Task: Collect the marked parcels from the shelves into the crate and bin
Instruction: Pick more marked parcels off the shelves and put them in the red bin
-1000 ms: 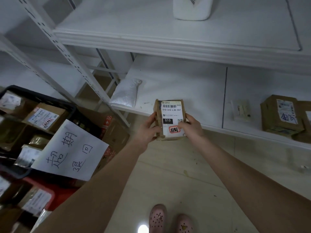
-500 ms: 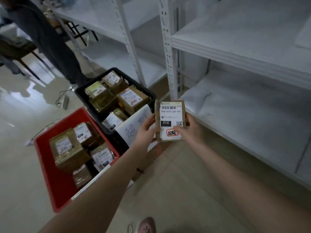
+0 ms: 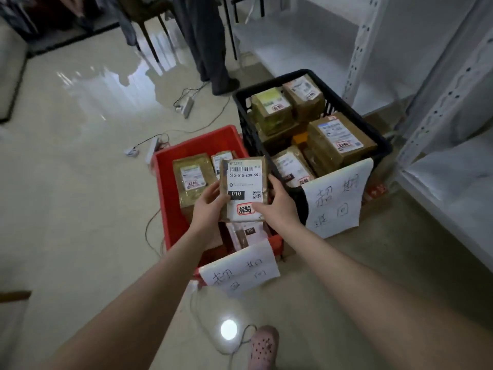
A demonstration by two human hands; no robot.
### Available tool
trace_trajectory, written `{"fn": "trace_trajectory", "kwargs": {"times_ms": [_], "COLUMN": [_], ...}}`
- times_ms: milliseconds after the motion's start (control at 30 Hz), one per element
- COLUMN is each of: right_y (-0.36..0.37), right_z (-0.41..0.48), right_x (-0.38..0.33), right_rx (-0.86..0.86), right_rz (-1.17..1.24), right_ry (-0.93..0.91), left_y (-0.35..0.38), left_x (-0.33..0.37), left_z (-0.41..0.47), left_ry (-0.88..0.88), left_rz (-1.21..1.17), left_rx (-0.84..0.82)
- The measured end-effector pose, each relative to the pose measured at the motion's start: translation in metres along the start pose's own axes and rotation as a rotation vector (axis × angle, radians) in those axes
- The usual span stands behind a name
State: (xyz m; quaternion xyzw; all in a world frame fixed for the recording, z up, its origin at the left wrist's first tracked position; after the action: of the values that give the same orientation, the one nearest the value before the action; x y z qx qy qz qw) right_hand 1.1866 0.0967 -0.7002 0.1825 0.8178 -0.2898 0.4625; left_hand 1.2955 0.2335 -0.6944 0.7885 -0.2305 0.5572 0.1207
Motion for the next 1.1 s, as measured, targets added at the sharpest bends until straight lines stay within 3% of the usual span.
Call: {"fn": "trace_trajectory", "kwargs": {"times_ms": [333,500,767,1100], "right_y": [0.156,0.195,0.226,0.221], "right_z": [0.081,0.095,0.107,0.112], "right_x": [0.071,0.103,0.127,0.125], "right_rx": [-0.284,-0.312,-0.374,-0.357], "right_rz": [-0.250,-0.305,-0.385,-0.320], "right_ry": [0.294,0.365,0.421,0.426], "left_y": [-0.099,-0.112,-0.125,-0.123], "left_x": [-0.132,-0.182,-0.210,-0.199], "left_z": [0.083,0.098,0.112,0.118], "left_ry": [-0.325,-0.418,-0.482,-0.445], "left_rz": [0.228,0.270,0.317,0.454], "left_rx": [0.044,0.028,0.032,0.014]}}
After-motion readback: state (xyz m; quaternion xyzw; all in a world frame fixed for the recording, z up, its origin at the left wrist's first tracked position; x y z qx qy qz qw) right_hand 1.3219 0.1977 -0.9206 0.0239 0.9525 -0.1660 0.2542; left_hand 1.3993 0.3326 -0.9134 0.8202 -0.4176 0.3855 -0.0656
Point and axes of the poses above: each hand's wrist, its own z-axis towards the middle knuckle, its own y-axis out of the palm, x = y × z, the point moved 8 cm from there along z, towards the middle knuckle, and after that the axes turned 5 degrees about y, right-handed, at the moved point
